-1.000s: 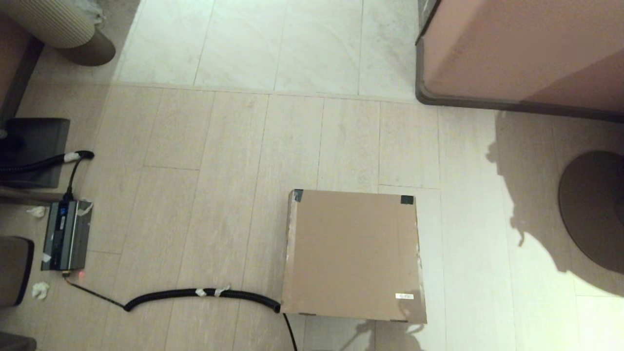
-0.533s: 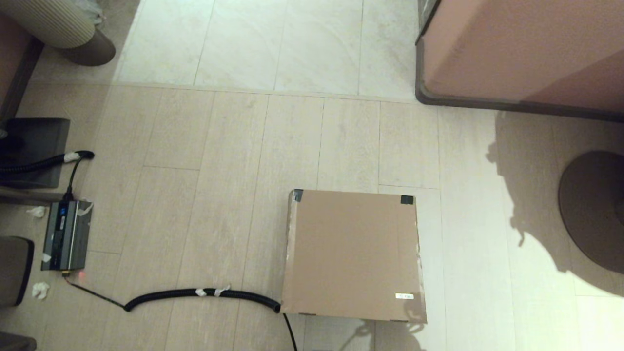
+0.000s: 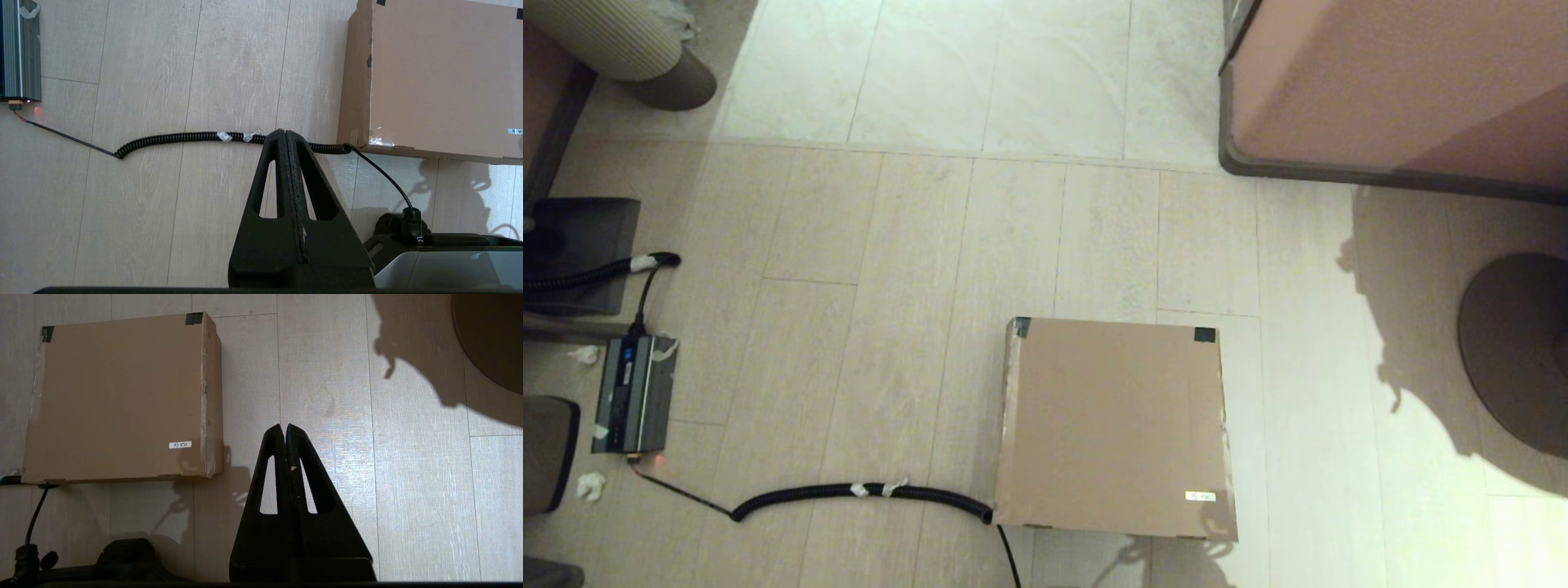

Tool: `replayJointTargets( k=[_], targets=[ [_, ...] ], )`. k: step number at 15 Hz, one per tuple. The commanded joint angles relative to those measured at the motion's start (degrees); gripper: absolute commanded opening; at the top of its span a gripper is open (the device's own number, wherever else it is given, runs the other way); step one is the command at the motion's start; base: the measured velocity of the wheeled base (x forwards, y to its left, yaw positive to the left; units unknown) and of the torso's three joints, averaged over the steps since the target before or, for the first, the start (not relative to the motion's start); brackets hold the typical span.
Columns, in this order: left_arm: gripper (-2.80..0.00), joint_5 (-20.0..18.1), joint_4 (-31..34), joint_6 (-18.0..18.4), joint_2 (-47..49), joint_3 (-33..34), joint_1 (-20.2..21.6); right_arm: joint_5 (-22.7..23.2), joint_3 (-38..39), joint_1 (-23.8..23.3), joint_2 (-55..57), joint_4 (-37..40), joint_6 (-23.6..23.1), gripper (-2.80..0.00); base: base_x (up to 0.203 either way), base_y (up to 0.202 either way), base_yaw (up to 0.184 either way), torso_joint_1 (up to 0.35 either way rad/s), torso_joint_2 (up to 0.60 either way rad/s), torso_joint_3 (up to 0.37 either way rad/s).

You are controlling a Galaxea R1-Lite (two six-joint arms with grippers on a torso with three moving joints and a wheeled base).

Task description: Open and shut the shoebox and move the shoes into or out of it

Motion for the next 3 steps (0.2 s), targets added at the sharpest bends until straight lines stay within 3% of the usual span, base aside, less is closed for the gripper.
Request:
replayJointTargets(
  k=[1,3],
  targets=[
    [-2.8,0.02,0.01,-0.04,0.29,0.0,0.05,0.0,0.0,0.01,0.16,-0.02,0.06,-2.8,0.0,0.0,0.0,0.0,0.0,0.0],
    [-2.8,0.02,0.01,0.05,0.29,0.0,0.05,0.0,0.0,0.01,0.16,-0.02,0.06,-2.8,0.0,0.0,0.0,0.0,0.0,0.0]
  ],
)
